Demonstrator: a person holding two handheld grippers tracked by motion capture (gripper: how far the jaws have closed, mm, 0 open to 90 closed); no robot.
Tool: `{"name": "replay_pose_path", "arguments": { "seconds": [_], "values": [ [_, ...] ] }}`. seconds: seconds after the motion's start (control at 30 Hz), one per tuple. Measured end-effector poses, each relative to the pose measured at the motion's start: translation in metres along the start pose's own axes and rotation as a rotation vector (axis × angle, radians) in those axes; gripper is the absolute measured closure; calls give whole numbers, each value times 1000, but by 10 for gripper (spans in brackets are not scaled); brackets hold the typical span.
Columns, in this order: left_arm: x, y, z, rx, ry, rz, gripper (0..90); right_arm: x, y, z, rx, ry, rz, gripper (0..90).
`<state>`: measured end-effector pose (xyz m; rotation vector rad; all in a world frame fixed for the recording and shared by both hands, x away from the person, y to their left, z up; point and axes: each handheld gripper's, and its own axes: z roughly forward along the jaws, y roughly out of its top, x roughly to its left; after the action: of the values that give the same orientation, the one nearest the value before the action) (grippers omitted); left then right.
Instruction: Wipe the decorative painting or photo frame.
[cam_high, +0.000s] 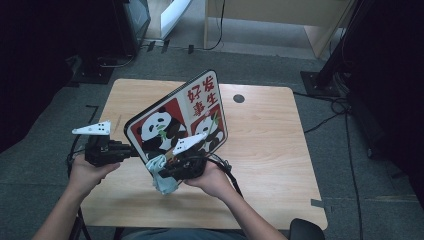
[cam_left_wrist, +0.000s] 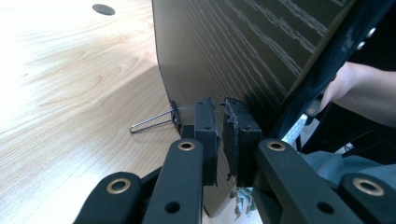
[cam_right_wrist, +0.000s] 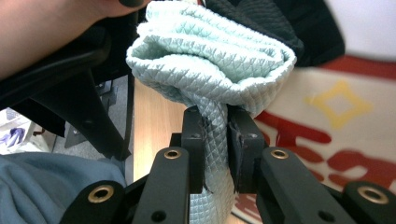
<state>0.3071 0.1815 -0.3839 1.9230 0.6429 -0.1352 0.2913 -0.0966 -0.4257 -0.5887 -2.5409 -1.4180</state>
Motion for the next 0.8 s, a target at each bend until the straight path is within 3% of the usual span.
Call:
{"name": "replay_pose_path", "arguments": {
  "seconds": [0.6,0.8],
  "values": [
    [0,0,0,-2,-2,0,840,-9,-36,11,-3,11,12,791],
    [0,-1,0,-5,-1,1,832,-12,-45,14,26,7,13,790]
  ]
}}
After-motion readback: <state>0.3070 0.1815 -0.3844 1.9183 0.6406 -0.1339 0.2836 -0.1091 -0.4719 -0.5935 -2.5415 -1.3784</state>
